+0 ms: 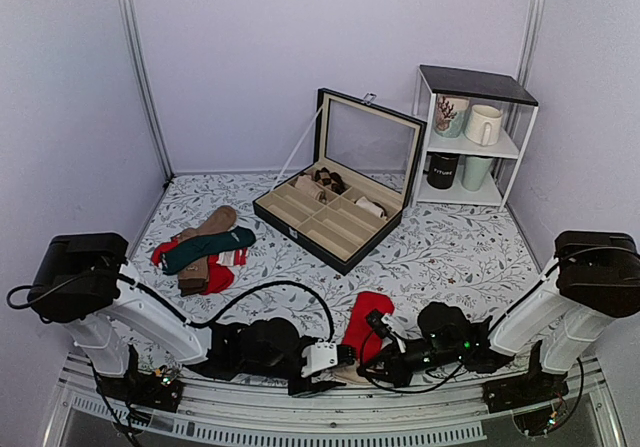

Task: Roll the socks
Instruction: Roll the sock at the center of the board.

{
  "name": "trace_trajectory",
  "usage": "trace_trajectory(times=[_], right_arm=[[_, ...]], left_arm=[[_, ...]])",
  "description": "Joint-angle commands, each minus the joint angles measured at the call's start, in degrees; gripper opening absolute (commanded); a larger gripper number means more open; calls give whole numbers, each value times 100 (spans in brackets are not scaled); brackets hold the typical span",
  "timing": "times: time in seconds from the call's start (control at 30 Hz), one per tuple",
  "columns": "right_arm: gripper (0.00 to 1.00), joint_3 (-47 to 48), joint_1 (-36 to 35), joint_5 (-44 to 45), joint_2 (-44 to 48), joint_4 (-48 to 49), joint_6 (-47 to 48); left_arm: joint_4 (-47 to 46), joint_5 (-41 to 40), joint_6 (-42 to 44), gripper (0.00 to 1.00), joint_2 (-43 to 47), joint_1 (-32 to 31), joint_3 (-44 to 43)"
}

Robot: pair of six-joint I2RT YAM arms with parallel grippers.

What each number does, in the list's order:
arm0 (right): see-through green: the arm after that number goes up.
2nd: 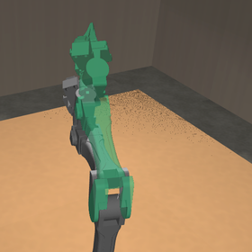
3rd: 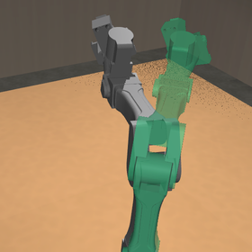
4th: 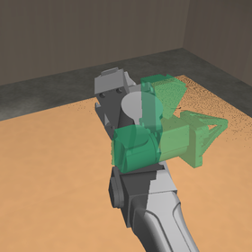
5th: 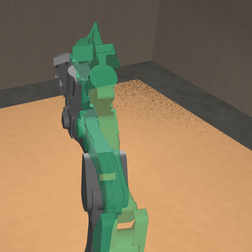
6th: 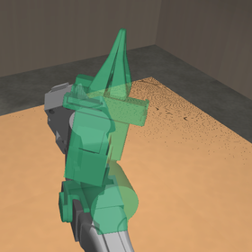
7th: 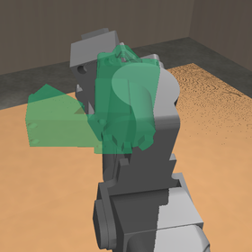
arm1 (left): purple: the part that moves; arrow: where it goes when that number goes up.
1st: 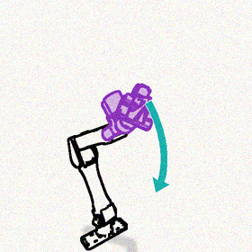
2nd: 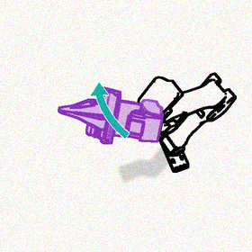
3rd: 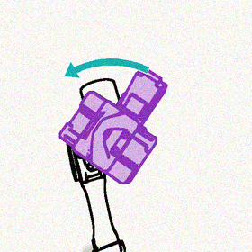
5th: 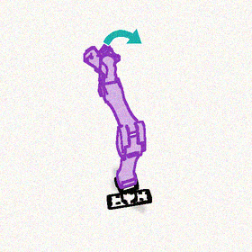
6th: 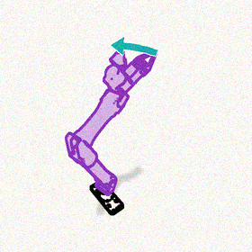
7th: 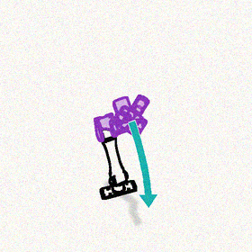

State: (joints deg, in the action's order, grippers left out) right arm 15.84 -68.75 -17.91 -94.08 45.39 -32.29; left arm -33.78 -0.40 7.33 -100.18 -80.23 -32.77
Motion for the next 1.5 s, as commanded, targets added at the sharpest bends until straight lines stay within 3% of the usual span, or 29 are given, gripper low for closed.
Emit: trace_trajectory(times=[0.0,0.47,0.73,0.83,0.93,1.03,1.23,1.47], right_arm=[[0,-269,-16,-151,-365,-1218,-22],[0,-392,8,-253,-300,-1129,-114],[0,-417,19,-365,-181,-1110,-176],[4,-406,44,-261,-131,-1124,-201],[26,-451,55,60,180,-1182,-165],[37,-580,55,647,896,-1251,71],[42,-892,-99,1694,2327,-891,1169],[43,-854,-1474,3026,1933,187,3140]], left_arm=[[-165,-272,150,57,-15,-72,-24],[138,14,106,53,-722,-102,-371],[886,180,19,0,-913,-137,-673],[1129,295,-151,0,-895,-168,-720],[1749,317,-558,0,-781,-169,-814],[2393,461,-950,0,-714,-116,-887],[3118,1195,-1611,0,-863,154,-900],[3358,2020,-2034,0,-979,684,-798]])
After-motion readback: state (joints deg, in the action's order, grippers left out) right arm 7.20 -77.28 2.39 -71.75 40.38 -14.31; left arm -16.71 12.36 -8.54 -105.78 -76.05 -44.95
